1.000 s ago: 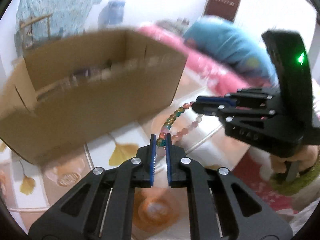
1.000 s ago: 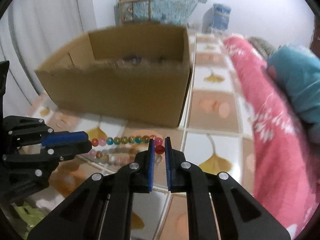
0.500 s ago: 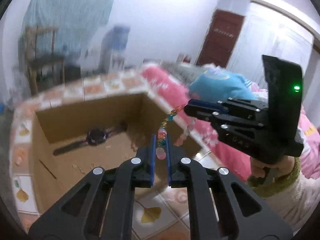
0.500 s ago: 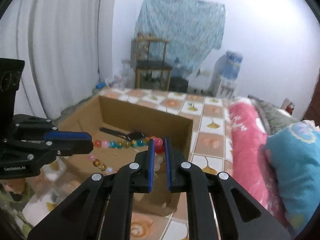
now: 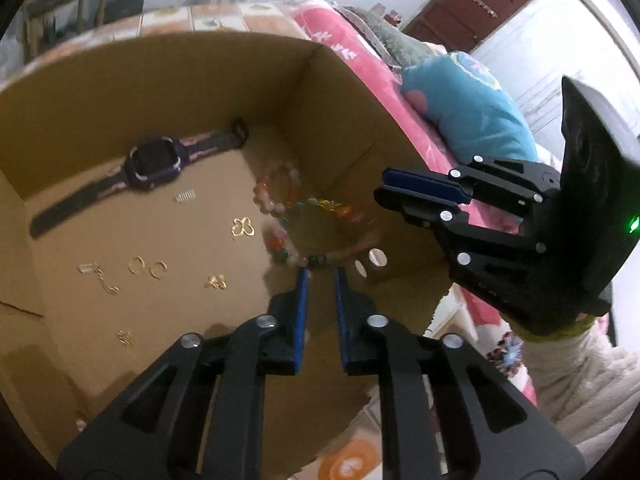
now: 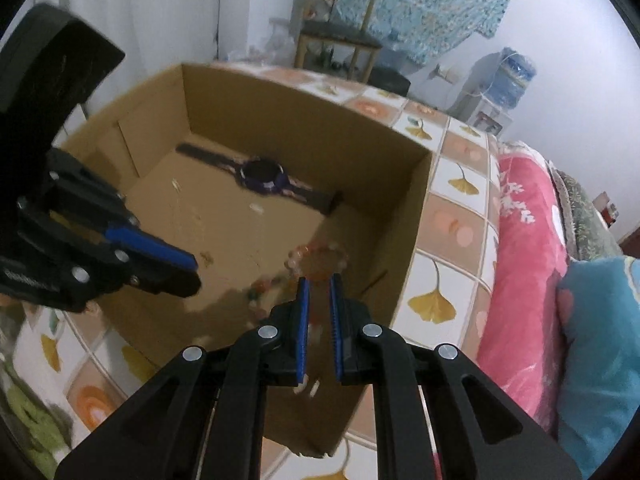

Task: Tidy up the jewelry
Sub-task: 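Open both grippers to drop the bracelet into the box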

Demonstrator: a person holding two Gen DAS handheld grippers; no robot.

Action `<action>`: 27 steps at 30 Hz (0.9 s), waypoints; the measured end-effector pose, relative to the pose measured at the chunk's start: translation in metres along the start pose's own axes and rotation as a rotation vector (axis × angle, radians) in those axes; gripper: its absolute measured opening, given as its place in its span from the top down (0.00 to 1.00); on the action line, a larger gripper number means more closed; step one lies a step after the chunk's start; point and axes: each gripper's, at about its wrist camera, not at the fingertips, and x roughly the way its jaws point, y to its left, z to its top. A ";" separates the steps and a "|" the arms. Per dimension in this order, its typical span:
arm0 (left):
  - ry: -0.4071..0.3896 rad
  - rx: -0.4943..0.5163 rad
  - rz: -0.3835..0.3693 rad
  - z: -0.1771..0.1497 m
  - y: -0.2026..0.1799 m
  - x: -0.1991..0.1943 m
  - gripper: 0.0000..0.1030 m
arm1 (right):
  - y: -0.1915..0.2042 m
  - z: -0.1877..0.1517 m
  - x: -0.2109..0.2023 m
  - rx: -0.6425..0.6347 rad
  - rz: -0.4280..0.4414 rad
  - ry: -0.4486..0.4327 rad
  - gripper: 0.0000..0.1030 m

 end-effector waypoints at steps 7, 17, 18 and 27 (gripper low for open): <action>-0.097 0.040 0.063 -0.010 -0.005 -0.026 0.82 | -0.012 -0.007 -0.023 0.065 -0.013 -0.028 0.89; -0.387 0.081 0.178 -0.068 -0.028 -0.114 0.44 | -0.017 -0.052 -0.103 0.432 0.156 -0.313 0.39; -0.414 0.079 0.192 -0.074 -0.030 -0.121 0.36 | -0.014 -0.058 -0.108 0.463 0.175 -0.339 0.31; -0.546 0.053 0.490 -0.131 -0.055 -0.138 0.09 | 0.058 -0.079 -0.105 0.462 0.004 -0.272 0.15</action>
